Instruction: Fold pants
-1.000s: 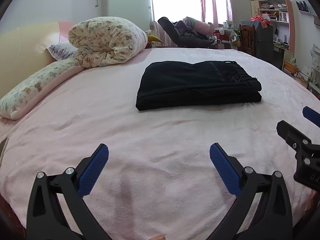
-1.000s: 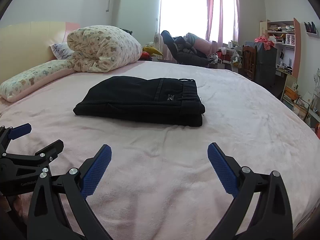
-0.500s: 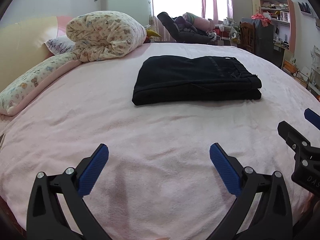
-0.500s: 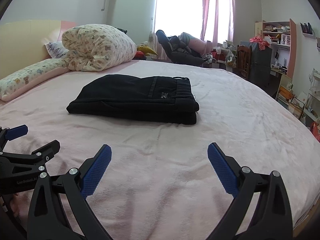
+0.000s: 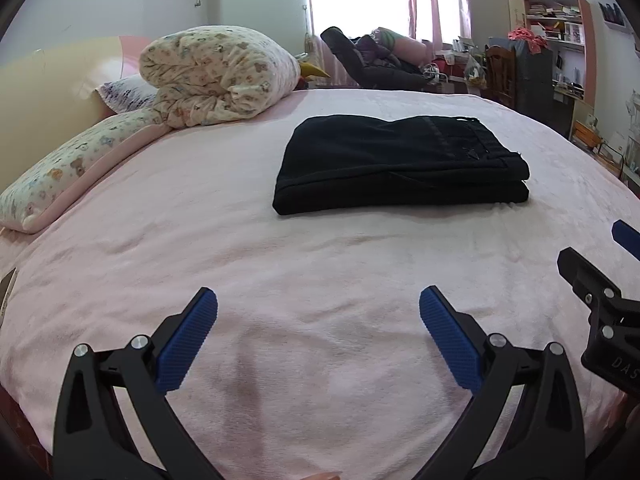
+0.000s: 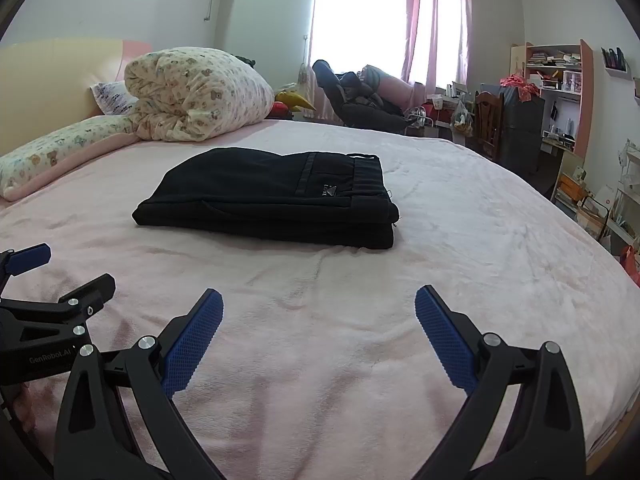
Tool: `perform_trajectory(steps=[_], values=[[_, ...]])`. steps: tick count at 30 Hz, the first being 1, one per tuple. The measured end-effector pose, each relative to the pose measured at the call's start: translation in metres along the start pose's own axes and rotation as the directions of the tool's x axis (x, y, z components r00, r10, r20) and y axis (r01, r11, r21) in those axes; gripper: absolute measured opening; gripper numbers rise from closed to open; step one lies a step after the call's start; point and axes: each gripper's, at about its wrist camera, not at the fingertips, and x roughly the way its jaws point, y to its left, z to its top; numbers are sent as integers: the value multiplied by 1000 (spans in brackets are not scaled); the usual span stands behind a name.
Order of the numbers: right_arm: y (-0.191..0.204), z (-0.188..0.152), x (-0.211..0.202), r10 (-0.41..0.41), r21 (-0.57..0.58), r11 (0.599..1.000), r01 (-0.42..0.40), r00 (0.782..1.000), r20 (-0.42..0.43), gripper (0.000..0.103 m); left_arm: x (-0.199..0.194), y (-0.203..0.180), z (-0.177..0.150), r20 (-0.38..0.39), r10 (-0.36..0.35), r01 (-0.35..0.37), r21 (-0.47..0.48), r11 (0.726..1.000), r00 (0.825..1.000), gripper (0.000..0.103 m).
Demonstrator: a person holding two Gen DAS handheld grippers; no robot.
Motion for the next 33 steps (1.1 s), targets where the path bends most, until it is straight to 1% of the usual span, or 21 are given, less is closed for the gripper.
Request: perform_trajectory(steps=[13, 20, 28, 30, 33], values=[[0, 0, 0, -3, -1, 1000, 3, 1000, 1, 99, 0, 0, 1, 4, -12, 12, 9, 1000, 1000, 101], [-8, -1, 2, -27, 9, 1000, 27, 1000, 9, 99, 0, 3, 1, 14, 8, -8, -9, 1000, 1000, 101], [-9, -1, 1, -20, -1, 1000, 20, 1000, 13, 99, -2, 8, 7, 27, 12, -11, -18, 1000, 1000, 101], [-9, -1, 1, -18, -5, 1000, 18, 1000, 12, 99, -2, 9, 7, 23, 27, -26, -27, 999, 999, 101], [-9, -1, 1, -19, -3, 1000, 19, 1000, 9, 99, -2, 10, 8, 21, 23, -22, -26, 999, 1000, 101]])
